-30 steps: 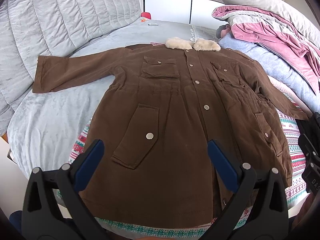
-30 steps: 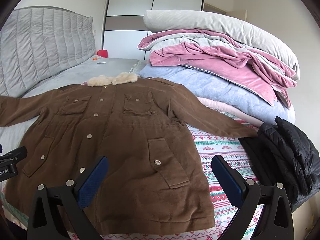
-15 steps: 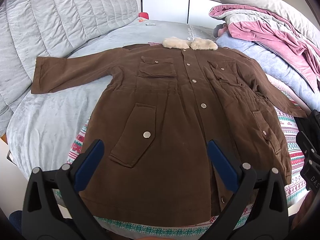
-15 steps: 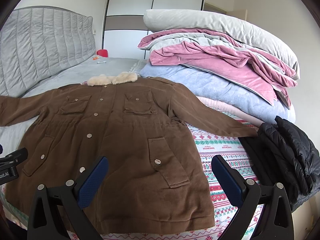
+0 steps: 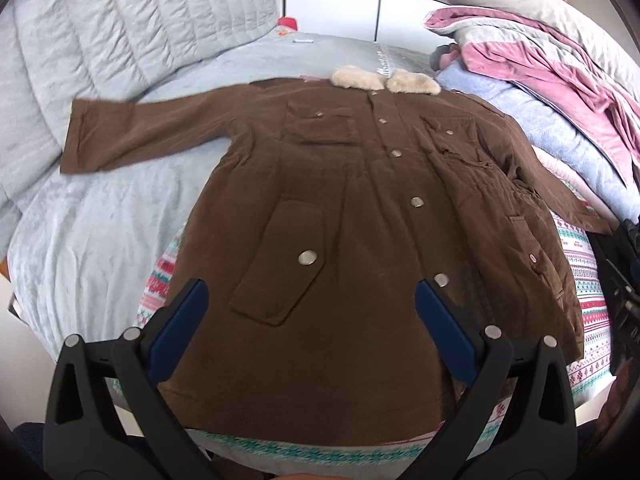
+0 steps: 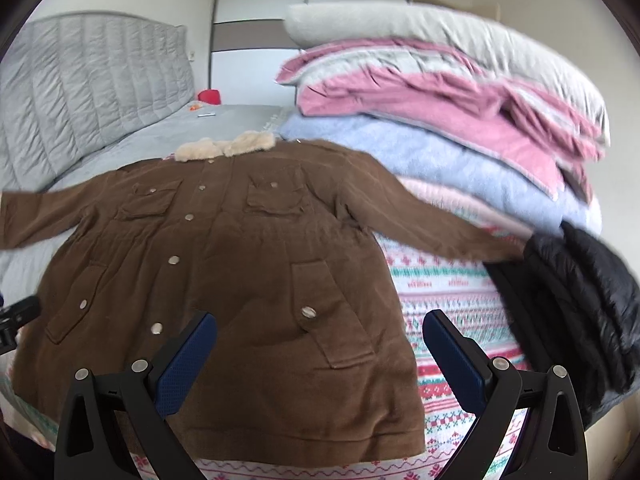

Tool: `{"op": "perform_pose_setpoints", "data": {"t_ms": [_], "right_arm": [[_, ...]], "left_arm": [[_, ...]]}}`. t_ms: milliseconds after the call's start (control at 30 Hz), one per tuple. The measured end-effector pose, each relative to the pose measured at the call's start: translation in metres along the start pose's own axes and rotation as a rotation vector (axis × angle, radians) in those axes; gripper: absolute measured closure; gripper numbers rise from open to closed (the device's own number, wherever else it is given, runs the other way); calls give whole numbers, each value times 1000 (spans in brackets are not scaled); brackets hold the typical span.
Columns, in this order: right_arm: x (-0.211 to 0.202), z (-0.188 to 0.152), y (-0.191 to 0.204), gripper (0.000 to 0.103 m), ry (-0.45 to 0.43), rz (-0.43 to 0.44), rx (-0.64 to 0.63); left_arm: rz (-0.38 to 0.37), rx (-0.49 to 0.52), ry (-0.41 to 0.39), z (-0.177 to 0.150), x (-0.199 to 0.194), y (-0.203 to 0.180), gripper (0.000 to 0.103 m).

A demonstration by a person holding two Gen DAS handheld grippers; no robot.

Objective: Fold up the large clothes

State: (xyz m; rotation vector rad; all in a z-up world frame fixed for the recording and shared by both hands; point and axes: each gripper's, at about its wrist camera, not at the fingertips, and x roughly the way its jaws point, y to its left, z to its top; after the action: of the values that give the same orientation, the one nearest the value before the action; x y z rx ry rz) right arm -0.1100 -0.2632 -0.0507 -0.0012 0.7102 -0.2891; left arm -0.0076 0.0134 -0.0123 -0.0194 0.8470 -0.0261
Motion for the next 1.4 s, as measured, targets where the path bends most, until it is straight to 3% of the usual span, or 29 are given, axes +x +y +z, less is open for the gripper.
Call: {"op": "perform_pose_setpoints", "data": {"t_ms": [233,333,400,467,567,667,767,833,900,933,1000,1033,1067,1133,1233,1300,1400], "right_arm": [[22,-16,-70,0,217,224,132],[39,-36,-101,0,296,273,241],[48,-49,-119,1,347,254,298],[54,-58,-131,11,372,209,326],[68,-73,-146,33,438,249,409],[79,-87,-147,39,516,317,463],[84,-96,-146,38,545,356,504],[87,-99,-142,38,540,341,490],[87,-95,-133,38,523,324,462],[87,-95,-131,39,517,321,456],[90,-91,-125,60,499,328,447],[94,-89,-124,85,490,341,447],[95,-87,-124,90,485,360,454],[88,-77,-127,93,444,384,470],[52,-52,-138,94,303,442,498],[21,-36,-150,95,204,500,523],[-18,-24,-158,95,122,589,526]], "left_arm": [[-93,-102,9,-21,5,66,0],[-101,-175,17,-35,9,95,0],[-94,-206,47,-42,15,111,0],[-118,-235,59,-50,21,125,5],[-95,-252,57,-60,27,137,14],[-139,-251,115,-71,34,135,23],[-186,-251,154,-77,41,125,24],[-171,-232,166,-79,43,118,30],[-155,-193,149,-78,47,110,55],[-146,-169,146,-77,49,106,59],[-118,-124,118,-75,49,99,76],[-112,-114,109,-75,48,98,78],[-102,-111,103,-74,46,97,81],[-94,-134,93,-71,44,100,84],[-84,-208,36,-59,29,117,85],[-115,-312,-43,-48,5,141,86],[-146,-387,-62,-38,-21,162,87]]}}
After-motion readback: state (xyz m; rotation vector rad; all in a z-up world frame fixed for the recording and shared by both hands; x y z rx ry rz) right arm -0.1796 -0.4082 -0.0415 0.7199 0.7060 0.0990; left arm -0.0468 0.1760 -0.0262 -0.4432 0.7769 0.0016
